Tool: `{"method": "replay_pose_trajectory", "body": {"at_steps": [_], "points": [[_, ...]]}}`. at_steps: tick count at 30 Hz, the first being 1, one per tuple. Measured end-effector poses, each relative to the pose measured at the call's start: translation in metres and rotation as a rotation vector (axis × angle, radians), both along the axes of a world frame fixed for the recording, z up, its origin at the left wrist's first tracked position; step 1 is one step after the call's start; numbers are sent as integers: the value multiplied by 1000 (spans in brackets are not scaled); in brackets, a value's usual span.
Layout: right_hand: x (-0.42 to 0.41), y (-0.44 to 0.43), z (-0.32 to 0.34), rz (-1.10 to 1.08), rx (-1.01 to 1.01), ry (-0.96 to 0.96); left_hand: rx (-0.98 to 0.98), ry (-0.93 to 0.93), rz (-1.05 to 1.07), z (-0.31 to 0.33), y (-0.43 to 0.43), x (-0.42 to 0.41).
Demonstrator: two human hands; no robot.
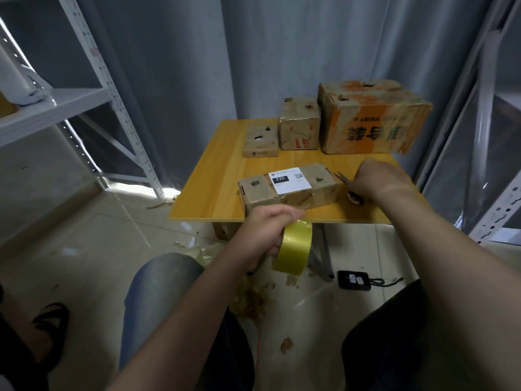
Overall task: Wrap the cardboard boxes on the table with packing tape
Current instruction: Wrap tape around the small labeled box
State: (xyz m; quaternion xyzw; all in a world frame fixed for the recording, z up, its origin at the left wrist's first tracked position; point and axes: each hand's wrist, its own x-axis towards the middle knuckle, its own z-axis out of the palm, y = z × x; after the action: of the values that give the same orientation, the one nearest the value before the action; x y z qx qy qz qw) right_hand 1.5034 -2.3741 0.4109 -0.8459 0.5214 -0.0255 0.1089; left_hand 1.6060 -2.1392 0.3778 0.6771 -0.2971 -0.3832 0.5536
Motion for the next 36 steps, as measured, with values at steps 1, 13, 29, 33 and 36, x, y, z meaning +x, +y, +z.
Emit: {"method": "replay_pose_trajectory", "body": {"at_steps": [1, 13, 29, 33, 36], "points": [[3, 5, 6, 27, -47, -124, -53, 10, 32, 4, 2, 0], [30, 90, 36, 688, 399, -1106, -459, -238, 325, 51, 8, 15], [26, 95, 29, 778, 303, -1144, -259, 219, 334, 64, -9, 28], [23, 90, 31, 750, 276, -1156, -249, 232, 331, 63, -22, 31], [24, 86, 32, 607, 229, -1136, -240, 283, 317, 63, -39, 36]]}}
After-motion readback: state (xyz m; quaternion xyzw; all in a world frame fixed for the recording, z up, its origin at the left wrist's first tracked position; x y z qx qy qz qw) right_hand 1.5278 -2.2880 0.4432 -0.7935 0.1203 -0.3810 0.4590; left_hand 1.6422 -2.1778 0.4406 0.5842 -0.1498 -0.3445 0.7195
